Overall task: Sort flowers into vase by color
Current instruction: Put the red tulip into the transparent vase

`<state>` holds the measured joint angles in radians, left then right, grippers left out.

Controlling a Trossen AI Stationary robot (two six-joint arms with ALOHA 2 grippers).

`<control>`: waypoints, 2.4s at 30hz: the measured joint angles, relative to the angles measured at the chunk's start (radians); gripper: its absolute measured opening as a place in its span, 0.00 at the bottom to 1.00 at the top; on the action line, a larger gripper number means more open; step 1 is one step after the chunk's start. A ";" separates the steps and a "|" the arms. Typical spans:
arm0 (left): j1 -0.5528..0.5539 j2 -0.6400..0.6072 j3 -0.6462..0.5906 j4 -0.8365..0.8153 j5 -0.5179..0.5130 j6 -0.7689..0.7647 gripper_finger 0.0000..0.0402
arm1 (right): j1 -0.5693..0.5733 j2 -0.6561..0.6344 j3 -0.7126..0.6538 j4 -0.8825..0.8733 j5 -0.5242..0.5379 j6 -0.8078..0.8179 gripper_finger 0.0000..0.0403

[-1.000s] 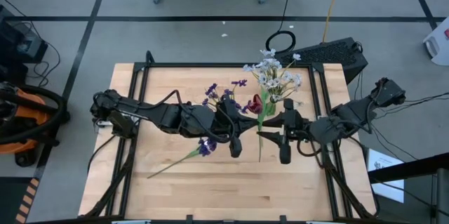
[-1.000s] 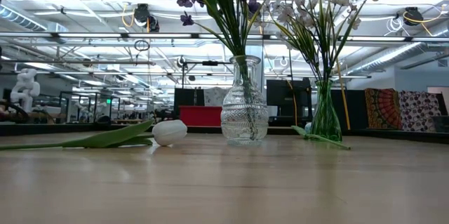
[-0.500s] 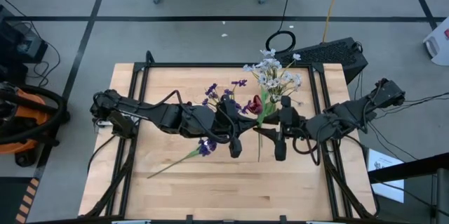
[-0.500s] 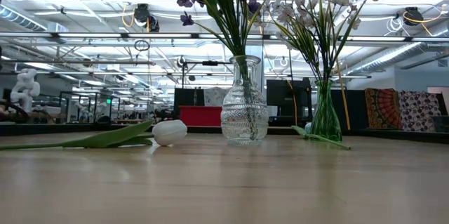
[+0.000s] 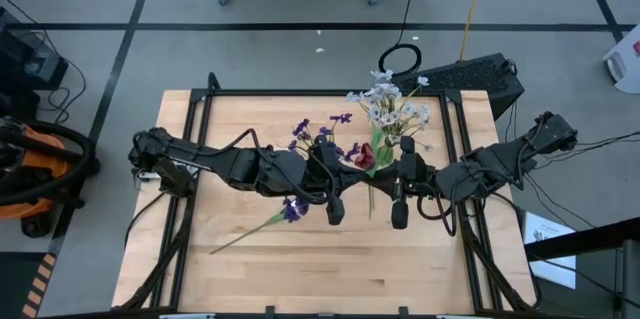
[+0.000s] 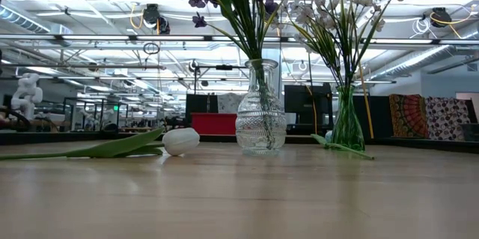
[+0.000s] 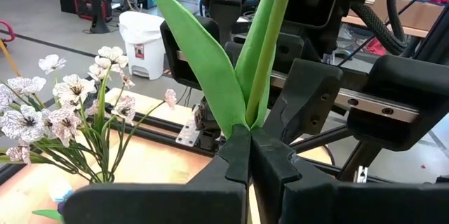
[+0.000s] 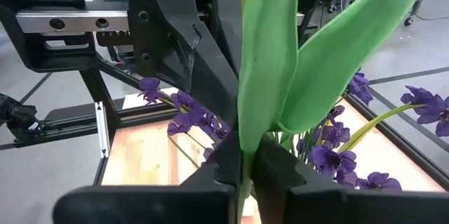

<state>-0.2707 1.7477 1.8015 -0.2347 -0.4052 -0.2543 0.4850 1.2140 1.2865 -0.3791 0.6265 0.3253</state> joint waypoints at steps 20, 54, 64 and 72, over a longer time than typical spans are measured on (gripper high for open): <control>-0.001 -0.009 0.000 -0.019 -0.033 -0.017 0.24 | -0.002 0.000 0.000 -0.016 0.004 0.011 0.02; -0.346 -0.882 -0.986 0.214 -0.330 -0.006 0.24 | -0.180 0.012 -0.336 0.662 -0.007 -0.206 0.01; -0.345 -0.979 -1.210 0.225 -0.328 -0.255 0.24 | -0.270 0.163 -0.336 0.745 -0.083 -0.292 0.01; -0.345 -0.977 -1.235 0.228 -0.308 -0.291 0.24 | -0.283 0.261 -0.336 0.761 -0.081 -0.257 0.02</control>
<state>-0.6158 0.7708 0.5663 -0.0071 -0.7127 -0.5453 0.2020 1.4748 0.9501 0.3819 0.5459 0.0684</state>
